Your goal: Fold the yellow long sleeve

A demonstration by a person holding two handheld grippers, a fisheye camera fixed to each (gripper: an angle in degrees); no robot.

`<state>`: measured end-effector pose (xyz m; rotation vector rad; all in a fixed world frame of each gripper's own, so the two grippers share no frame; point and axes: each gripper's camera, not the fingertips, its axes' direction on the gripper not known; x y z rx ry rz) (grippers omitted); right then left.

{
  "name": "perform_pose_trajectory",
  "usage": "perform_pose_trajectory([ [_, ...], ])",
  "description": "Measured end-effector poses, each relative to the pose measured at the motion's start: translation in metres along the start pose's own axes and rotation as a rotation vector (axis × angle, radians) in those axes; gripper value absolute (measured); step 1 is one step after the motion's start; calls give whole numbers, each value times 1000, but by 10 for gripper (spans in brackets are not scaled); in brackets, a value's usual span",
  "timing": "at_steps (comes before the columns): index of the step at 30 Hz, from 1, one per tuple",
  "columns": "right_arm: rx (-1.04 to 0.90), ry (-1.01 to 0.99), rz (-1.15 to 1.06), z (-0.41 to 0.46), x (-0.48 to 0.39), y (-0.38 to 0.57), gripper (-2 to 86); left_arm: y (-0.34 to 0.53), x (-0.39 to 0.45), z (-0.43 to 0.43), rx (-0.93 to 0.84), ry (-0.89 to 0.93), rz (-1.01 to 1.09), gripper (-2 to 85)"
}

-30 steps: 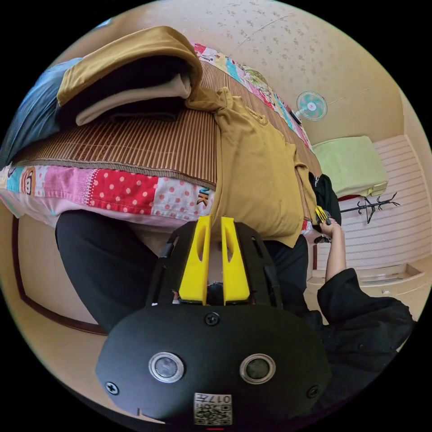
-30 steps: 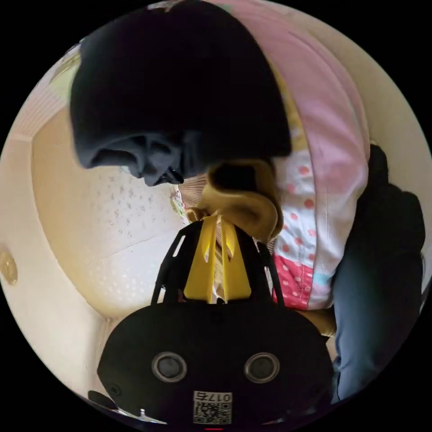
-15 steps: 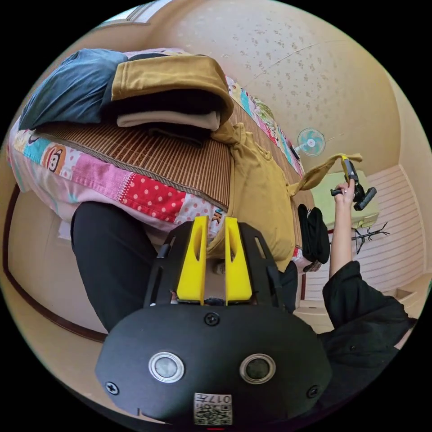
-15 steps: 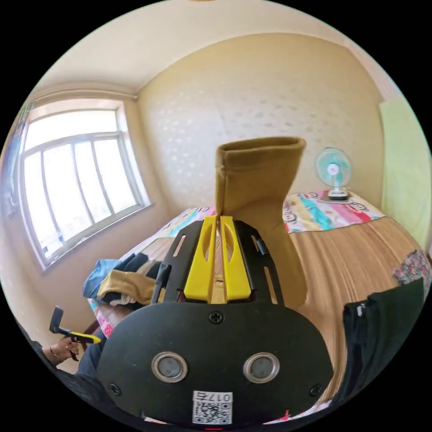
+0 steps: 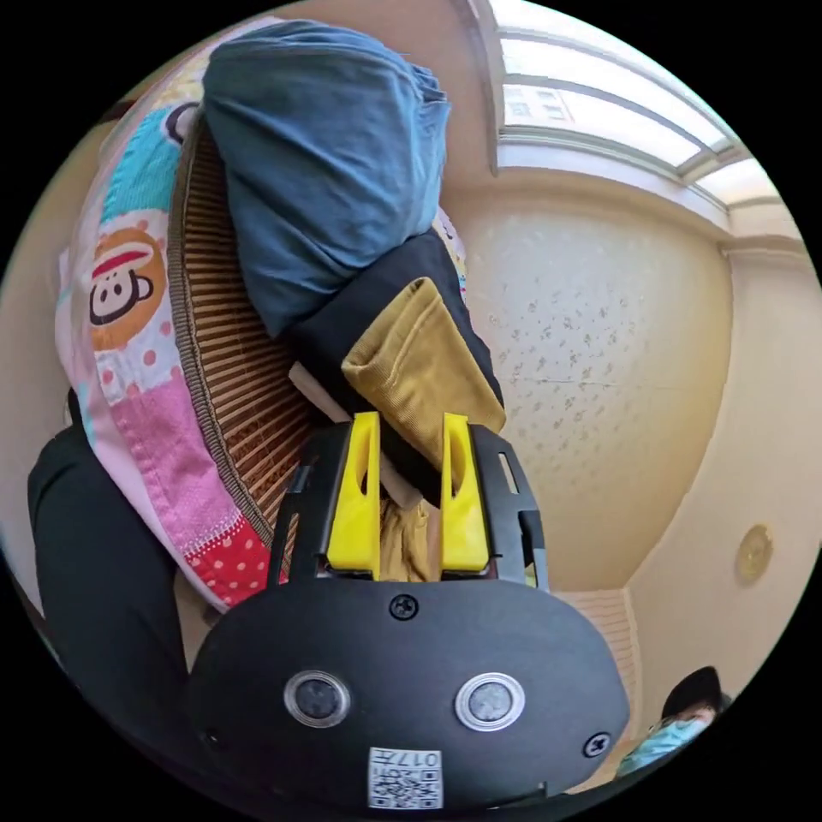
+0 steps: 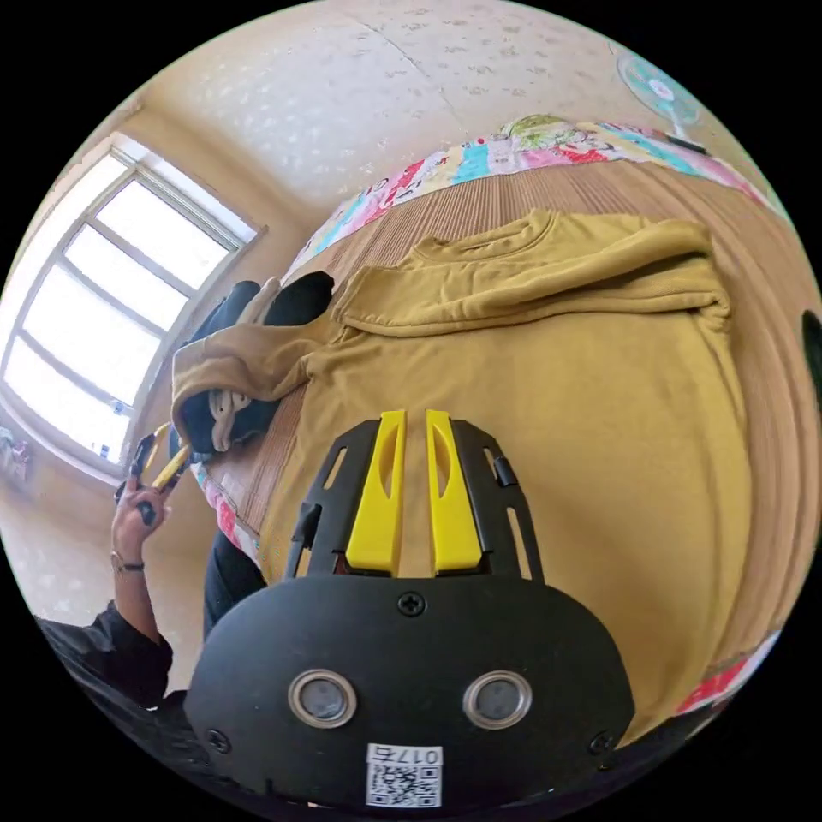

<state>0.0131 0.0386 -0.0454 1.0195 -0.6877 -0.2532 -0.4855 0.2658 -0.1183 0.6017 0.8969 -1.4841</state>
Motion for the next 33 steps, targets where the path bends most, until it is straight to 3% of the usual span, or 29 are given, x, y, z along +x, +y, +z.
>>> perform_pose_trajectory([
  [3, 1, 265, -13, -10, 22, 24, 19, 11, 5, -17, 96, 112, 39, 40],
  [5, -61, 404, 13, 5, 36, 41, 20, 33, 54, -27, 163, 91, 259, 37],
  [9, 27, 462, -56, 31, 23, 77, 19, 105, 165, 8, 188, 18, 687, 38],
  [12, 23, 536, -85, 48, 8, 81, 16, 197, 240, 94, 37, 86, 992, 39],
  [14, 34, 561, -101, 54, 2, 86, 15, 285, 269, 186, -163, 132, 1142, 38],
  [19, 49, 474, -70, 53, 14, 90, 12, 460, 241, 362, -592, 152, 1308, 44],
  [20, 53, 437, -56, 51, 20, 90, 12, 492, 221, 397, -703, 89, 1320, 52],
  [23, 58, 372, -32, 48, 31, 90, 12, 523, 158, 429, -820, -68, 1268, 78],
  [27, 40, 353, -38, 46, 35, 86, 11, 508, 81, 389, -770, -225, 1221, 72],
  [32, -27, 398, 18, 9, 31, 90, 7, 479, 8, 294, -506, -725, 1289, 40],
  [33, 5, 401, 35, -2, 28, 99, 7, 479, 4, 291, -498, -756, 1302, 31],
])
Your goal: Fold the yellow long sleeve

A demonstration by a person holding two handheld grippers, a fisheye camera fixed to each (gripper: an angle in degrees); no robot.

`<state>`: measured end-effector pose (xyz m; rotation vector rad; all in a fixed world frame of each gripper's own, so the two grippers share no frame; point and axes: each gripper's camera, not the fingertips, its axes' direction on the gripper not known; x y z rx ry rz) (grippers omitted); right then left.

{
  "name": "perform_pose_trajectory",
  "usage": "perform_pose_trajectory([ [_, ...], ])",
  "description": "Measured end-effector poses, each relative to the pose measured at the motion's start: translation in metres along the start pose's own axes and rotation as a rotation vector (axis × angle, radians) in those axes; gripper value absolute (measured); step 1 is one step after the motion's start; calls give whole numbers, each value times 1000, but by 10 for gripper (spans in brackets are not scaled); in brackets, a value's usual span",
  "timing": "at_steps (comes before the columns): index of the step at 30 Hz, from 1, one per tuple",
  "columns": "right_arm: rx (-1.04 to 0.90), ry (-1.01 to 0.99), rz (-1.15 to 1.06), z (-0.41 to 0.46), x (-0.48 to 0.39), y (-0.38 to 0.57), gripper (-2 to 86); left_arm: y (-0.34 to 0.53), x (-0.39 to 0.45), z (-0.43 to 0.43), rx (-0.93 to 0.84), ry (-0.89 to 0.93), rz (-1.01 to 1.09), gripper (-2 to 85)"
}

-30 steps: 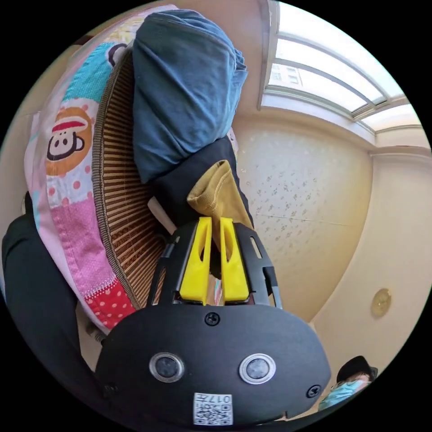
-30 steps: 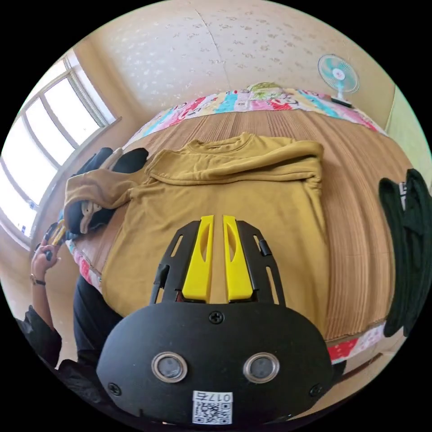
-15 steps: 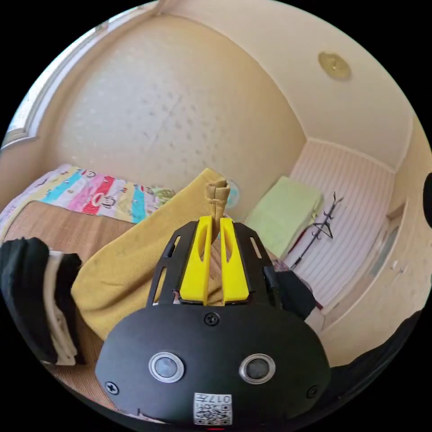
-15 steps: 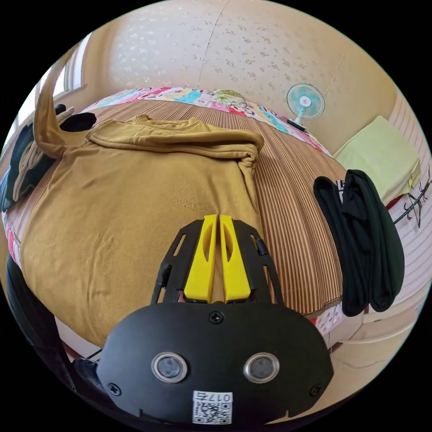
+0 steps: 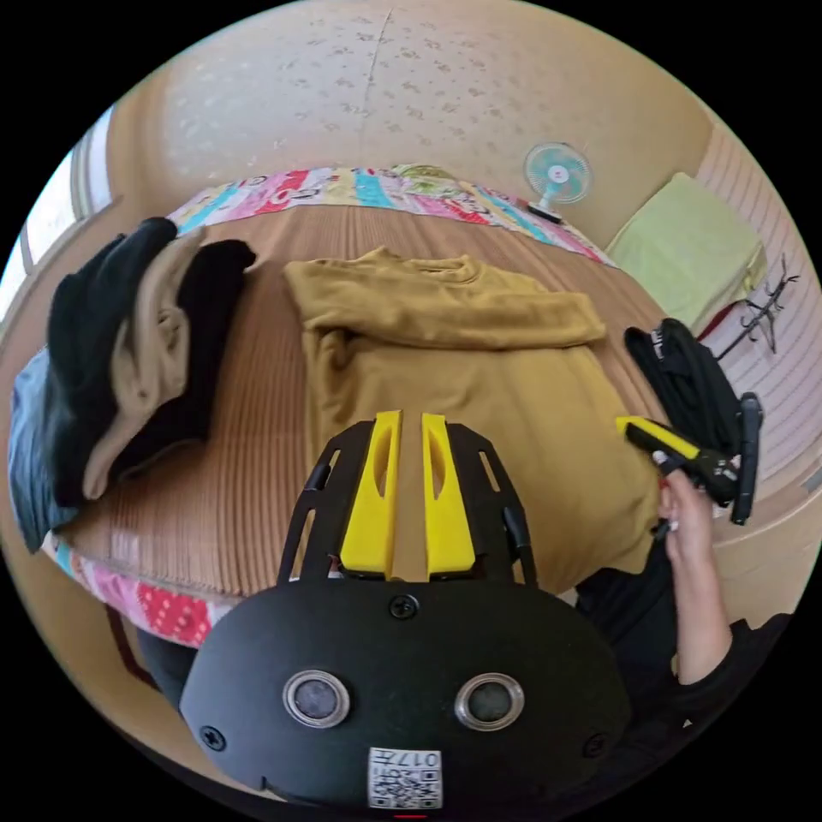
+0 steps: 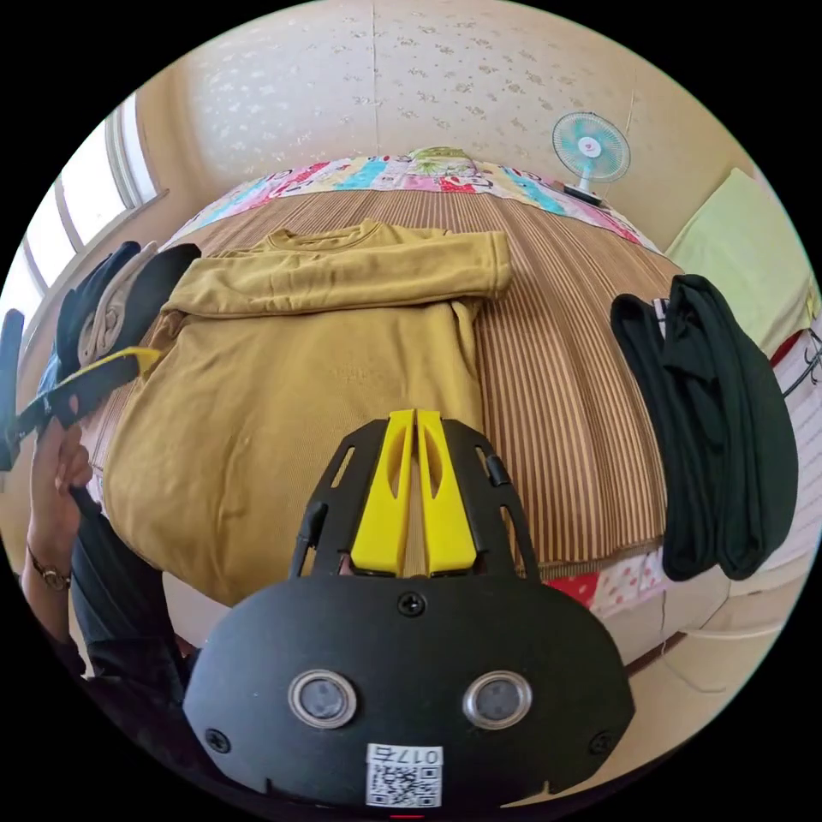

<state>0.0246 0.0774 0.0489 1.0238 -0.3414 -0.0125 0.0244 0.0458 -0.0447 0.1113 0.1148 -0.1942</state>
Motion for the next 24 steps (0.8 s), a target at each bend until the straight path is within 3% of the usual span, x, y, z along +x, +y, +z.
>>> perform_pose_trajectory([
  [2, -32, -47, 15, 5, 0, 4, 5, -3, 7, 32, -148, -42, 96, 0],
  [3, -122, -53, -5, 26, -4, -4, 5, -8, 11, 40, -163, -47, 121, -2],
  [9, -129, 39, -84, 70, -9, -110, 6, -116, 29, 104, -154, -196, 204, -9],
  [13, -259, -81, -89, 80, 18, -179, 8, -180, -26, 111, -254, 72, 12, -7],
  [14, -331, -145, -71, 70, 33, -191, 8, -175, -45, 94, -200, 164, -43, -4],
  [17, -164, -258, -21, 0, 71, -166, 13, -124, -77, 42, -46, 218, -52, 30],
  [20, -86, -251, 26, -51, 105, -102, 26, -47, -98, 12, -37, 188, -73, 102],
  [24, -44, -326, 122, -85, 139, -23, 107, 36, -108, -8, -39, 210, -142, 119],
])
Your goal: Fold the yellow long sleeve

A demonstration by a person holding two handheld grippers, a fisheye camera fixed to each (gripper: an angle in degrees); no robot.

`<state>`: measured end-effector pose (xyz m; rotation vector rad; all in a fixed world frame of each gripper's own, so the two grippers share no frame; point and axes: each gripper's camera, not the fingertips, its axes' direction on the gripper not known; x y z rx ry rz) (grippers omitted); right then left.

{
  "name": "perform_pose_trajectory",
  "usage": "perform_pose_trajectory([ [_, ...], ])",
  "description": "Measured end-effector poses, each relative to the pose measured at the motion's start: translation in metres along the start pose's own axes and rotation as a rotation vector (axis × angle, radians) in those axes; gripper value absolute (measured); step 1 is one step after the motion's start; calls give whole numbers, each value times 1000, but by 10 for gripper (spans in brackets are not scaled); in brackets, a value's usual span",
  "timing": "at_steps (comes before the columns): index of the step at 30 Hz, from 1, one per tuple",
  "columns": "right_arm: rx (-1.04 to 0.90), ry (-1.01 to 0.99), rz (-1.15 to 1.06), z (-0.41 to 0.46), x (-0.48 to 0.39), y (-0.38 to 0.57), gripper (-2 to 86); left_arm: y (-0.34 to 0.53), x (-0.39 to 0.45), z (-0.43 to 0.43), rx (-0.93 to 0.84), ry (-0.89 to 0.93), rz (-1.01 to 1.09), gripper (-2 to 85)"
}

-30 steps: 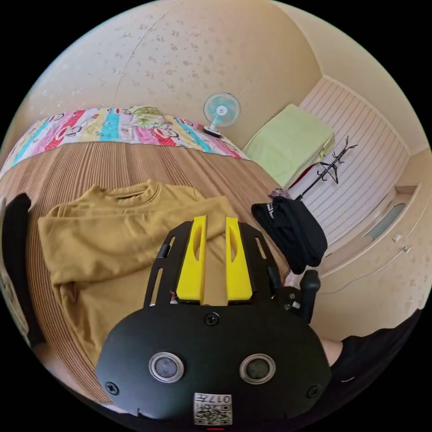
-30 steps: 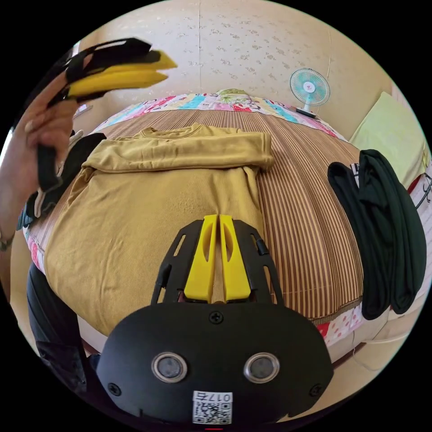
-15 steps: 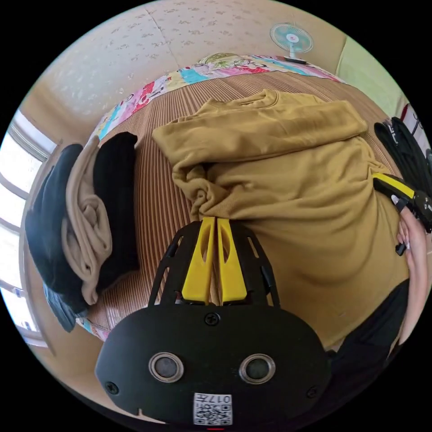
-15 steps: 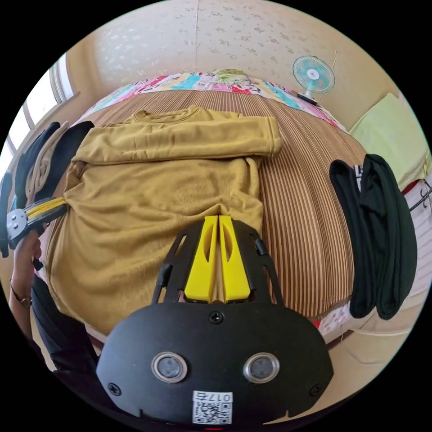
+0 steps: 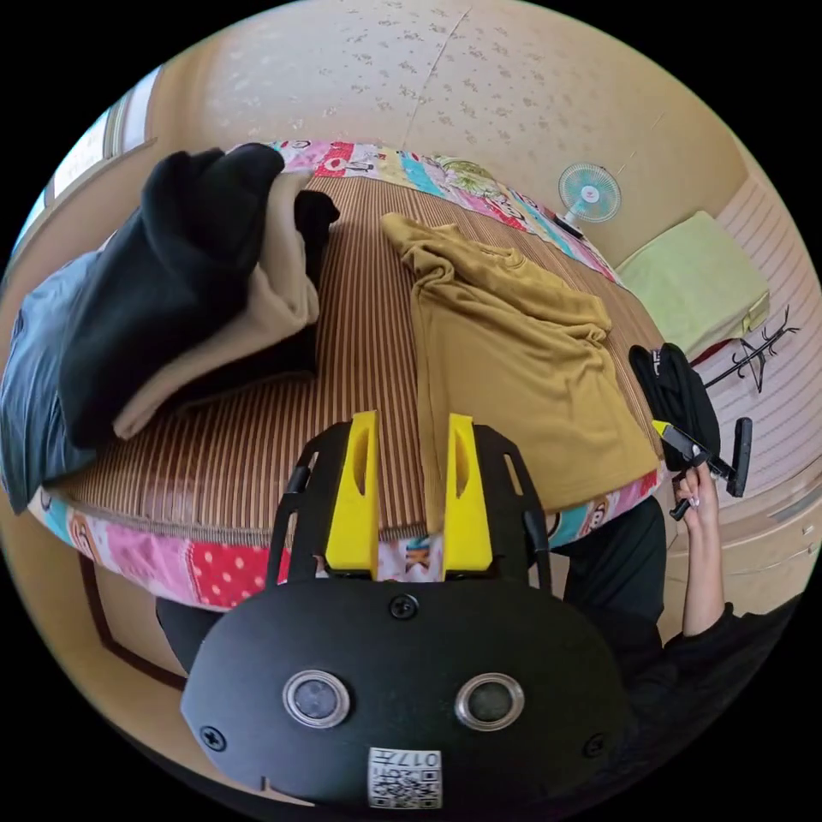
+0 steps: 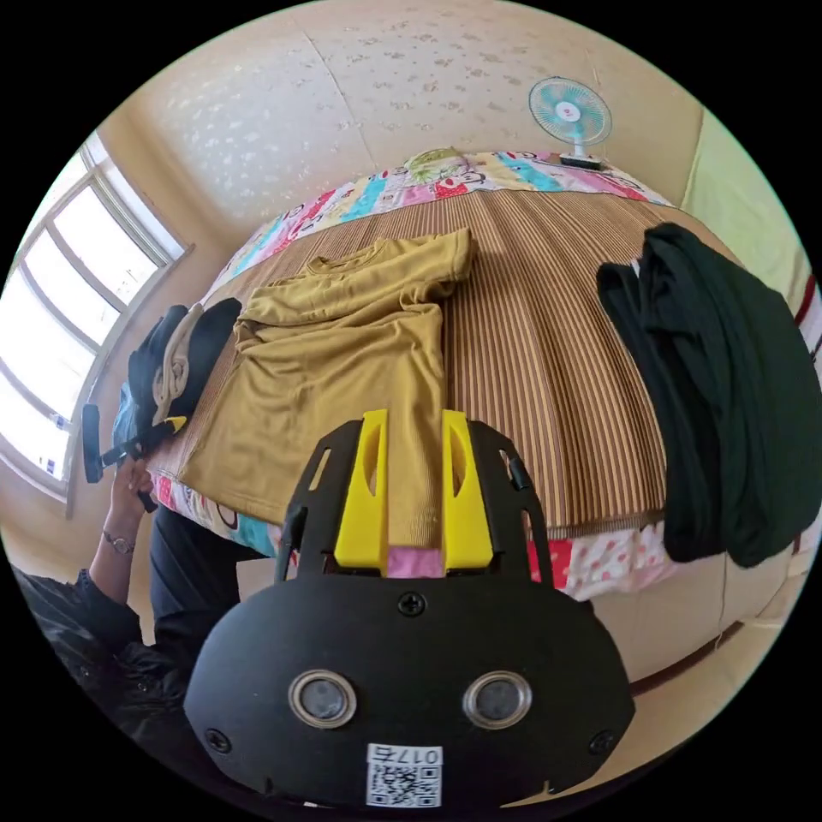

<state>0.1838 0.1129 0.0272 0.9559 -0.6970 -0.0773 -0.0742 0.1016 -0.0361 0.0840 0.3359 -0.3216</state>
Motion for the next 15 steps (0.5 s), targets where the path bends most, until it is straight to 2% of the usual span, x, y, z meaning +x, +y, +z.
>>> perform_pose_trajectory([
  [4, -57, 16, 77, 8, 15, 26, 111, 33, -12, 4, 7, -7, -85, 108],
  [7, -65, -50, 105, -8, 22, 28, 56, 24, -33, 3, -76, 94, -148, 53],
  [9, -75, -292, 182, -32, 45, 31, 43, 22, -51, -9, -96, 227, -152, 48],
  [11, -7, -498, 206, -64, 62, 41, 39, 31, -80, -45, -12, 502, -106, 45],
  [12, 36, -609, 198, -89, 69, 49, 37, 34, -87, -56, 10, 582, -88, 45],
  [14, 93, -712, 157, -130, 69, 61, 35, 52, -110, -101, 105, 829, -10, 45],
  [15, 106, -704, 129, -157, 62, 68, 34, 56, -114, -114, 120, 854, 17, 45],
])
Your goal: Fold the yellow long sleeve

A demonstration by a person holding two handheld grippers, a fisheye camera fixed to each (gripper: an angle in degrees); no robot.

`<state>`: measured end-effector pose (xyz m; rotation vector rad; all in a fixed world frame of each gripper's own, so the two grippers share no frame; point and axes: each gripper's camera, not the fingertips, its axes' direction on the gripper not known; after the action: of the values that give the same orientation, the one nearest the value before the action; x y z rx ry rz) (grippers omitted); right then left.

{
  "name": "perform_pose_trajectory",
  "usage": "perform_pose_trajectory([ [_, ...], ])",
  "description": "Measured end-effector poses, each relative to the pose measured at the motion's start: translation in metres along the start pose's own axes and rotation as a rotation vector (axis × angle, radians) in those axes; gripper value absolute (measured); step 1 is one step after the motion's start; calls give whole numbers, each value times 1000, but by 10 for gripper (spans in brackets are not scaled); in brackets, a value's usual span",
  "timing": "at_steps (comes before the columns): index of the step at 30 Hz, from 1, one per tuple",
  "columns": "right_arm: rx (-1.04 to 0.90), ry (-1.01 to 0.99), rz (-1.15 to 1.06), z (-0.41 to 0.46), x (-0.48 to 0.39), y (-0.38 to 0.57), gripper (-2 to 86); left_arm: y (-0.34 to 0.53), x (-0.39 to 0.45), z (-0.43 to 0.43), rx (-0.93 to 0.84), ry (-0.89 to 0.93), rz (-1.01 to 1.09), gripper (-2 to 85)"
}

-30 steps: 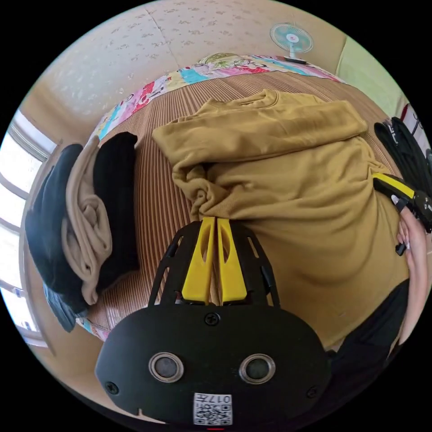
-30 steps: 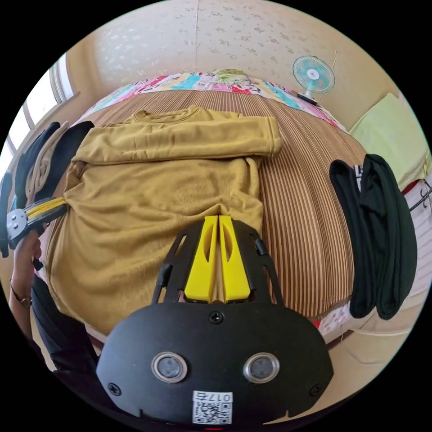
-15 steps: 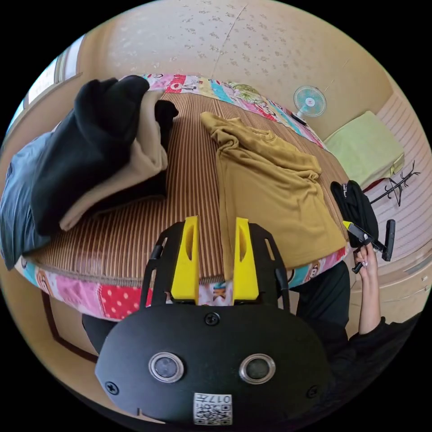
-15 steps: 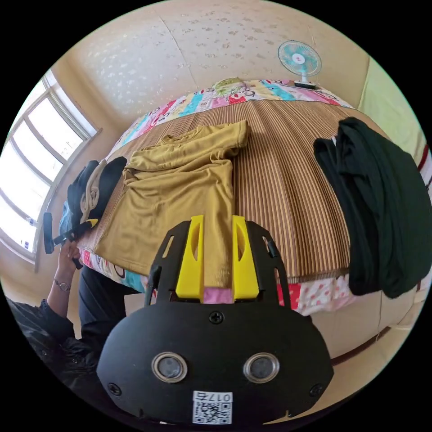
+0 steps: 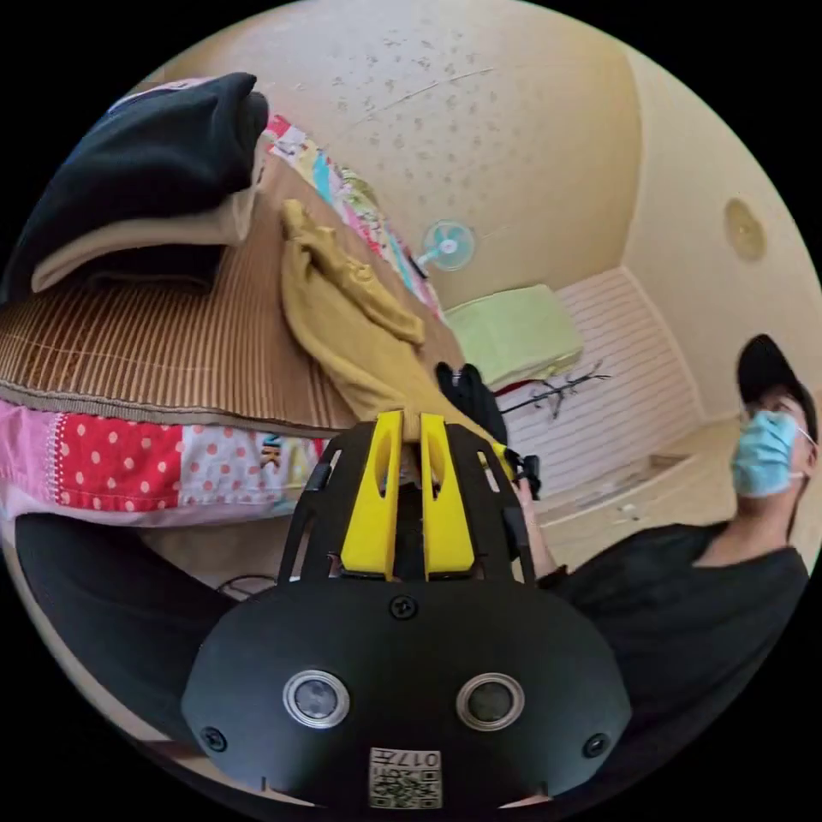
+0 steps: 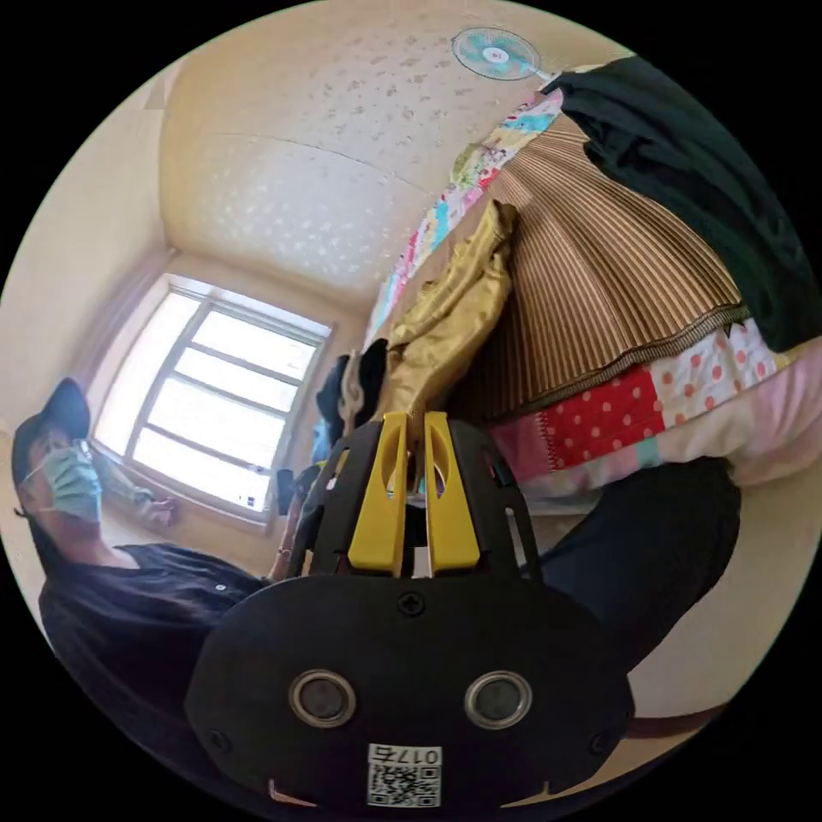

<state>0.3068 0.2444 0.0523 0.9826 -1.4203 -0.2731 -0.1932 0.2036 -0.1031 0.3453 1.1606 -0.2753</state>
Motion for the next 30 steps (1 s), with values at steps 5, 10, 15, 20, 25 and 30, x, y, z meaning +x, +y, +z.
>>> perform_pose_trajectory([
  [5, 78, 23, -167, -46, -95, -2, 32, -10, 46, -66, 101, 104, 132, 44],
  [10, 135, 197, -250, -24, -136, -73, 33, -73, 16, -49, 271, 113, 18, 44],
  [15, 78, 440, -194, 87, -99, -216, 43, -182, -39, 12, 306, -240, -92, 47],
  [20, -76, 692, -103, 192, -54, -272, 76, -233, -86, 41, 230, -500, -160, 98],
  [25, -6, 708, -324, 219, -112, -194, 77, -171, -94, 20, 158, -518, -208, 128],
  [30, 31, 780, -443, 264, -123, -100, 58, -105, -121, 38, 50, -529, -336, 161],
])
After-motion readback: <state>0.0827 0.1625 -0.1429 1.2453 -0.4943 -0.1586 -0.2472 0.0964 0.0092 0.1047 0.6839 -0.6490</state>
